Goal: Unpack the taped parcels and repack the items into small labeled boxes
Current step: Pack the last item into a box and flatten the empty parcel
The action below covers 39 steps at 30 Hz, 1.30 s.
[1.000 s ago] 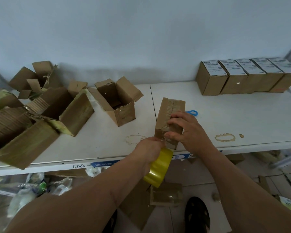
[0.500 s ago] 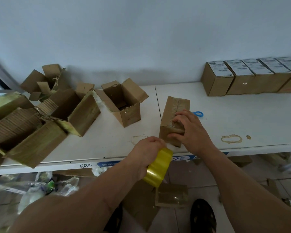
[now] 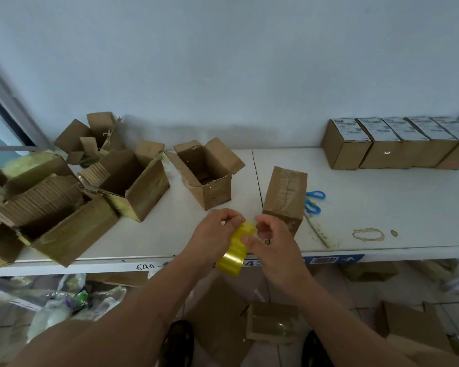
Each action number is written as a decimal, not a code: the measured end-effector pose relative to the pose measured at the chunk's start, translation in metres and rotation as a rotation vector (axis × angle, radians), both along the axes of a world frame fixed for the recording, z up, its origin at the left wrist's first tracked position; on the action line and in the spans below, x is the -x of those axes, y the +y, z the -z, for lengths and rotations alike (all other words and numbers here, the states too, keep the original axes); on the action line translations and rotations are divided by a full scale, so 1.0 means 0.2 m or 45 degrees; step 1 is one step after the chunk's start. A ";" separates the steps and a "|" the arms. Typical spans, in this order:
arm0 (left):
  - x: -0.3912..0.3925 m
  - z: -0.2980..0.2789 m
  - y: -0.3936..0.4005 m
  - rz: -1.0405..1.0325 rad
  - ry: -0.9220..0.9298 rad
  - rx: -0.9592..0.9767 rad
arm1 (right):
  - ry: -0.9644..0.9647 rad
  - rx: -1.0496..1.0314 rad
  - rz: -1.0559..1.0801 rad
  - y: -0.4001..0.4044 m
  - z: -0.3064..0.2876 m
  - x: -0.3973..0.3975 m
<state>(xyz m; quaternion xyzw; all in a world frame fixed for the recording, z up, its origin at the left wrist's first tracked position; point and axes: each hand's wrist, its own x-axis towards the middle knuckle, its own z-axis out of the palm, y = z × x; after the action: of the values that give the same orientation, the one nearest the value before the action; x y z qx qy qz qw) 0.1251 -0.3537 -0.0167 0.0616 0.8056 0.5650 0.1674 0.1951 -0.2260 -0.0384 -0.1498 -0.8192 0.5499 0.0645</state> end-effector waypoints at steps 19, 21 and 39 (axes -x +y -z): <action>-0.06 0.08 0.01 -0.059 0.286 -0.083 | -0.082 0.260 0.085 -0.02 -0.01 0.11; -0.06 0.09 0.03 -0.079 0.326 -0.068 | -0.121 0.377 0.084 -0.02 -0.01 0.11; -0.04 0.18 0.03 -0.073 0.610 0.151 | -0.175 0.655 0.094 -0.01 -0.02 0.12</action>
<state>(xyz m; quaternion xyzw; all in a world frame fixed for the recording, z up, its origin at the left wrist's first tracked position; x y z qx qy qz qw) 0.1326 -0.3467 -0.0536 0.1611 0.8555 0.4904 -0.0411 0.1713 -0.2278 -0.0343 -0.2280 -0.6488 0.7259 -0.0114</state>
